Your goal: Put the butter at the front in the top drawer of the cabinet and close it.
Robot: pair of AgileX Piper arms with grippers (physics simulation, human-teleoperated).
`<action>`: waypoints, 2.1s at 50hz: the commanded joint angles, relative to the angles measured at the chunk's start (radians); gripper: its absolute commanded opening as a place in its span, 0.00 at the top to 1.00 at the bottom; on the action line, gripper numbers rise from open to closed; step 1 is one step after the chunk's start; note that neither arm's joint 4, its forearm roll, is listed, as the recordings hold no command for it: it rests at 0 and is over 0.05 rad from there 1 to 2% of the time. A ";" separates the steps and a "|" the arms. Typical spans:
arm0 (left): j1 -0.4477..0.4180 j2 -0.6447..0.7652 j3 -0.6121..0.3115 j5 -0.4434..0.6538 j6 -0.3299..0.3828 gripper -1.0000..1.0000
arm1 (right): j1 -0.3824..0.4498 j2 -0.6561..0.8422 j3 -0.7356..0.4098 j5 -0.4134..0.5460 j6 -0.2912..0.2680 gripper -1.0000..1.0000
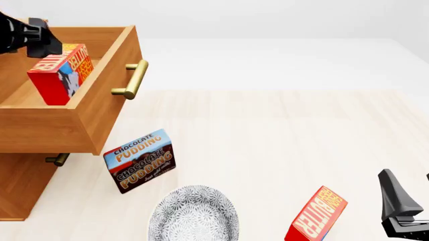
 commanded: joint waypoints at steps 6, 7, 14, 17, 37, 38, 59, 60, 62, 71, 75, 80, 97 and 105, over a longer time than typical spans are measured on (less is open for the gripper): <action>-0.044 -0.074 -0.070 0.102 0.021 0.00 | 0.000 -0.003 0.000 0.002 0.000 0.00; -0.063 -0.077 -0.080 0.104 0.016 0.00 | 0.000 -0.003 0.000 0.002 0.000 0.00; -0.109 -0.086 -0.141 0.143 0.058 0.00 | 0.000 -0.001 0.000 0.001 0.000 0.00; -0.136 -0.086 -0.173 0.153 0.069 0.00 | 0.000 0.000 0.000 0.000 0.000 0.00; -0.336 0.030 -0.247 0.089 0.105 0.00 | 0.000 0.009 0.000 -0.009 0.000 0.00; -0.347 0.043 -0.251 0.081 0.107 0.00 | 0.000 0.010 0.000 -0.010 0.000 0.00; -0.503 0.225 -0.321 -0.018 0.090 0.00 | 0.000 0.005 0.001 -0.006 0.000 0.00; -0.513 0.234 -0.326 -0.022 0.084 0.00 | 0.000 0.005 0.001 -0.006 0.000 0.00; -0.531 0.251 -0.336 -0.028 0.080 0.00 | 0.000 0.005 0.001 -0.006 0.000 0.00; -0.581 0.318 -0.355 -0.058 0.045 0.00 | 0.000 0.005 0.001 -0.006 0.000 0.00; -0.595 0.336 -0.355 -0.071 0.032 0.00 | 0.000 0.005 0.001 -0.006 0.000 0.00; -0.614 0.376 -0.362 -0.095 0.008 0.00 | -0.001 0.005 0.001 -0.006 0.000 0.00; -0.633 0.485 -0.318 -0.199 -0.057 0.00 | 0.000 0.005 0.001 -0.006 0.000 0.00; -0.644 0.517 -0.254 -0.280 -0.094 0.00 | -0.001 0.005 0.001 -0.006 0.000 0.00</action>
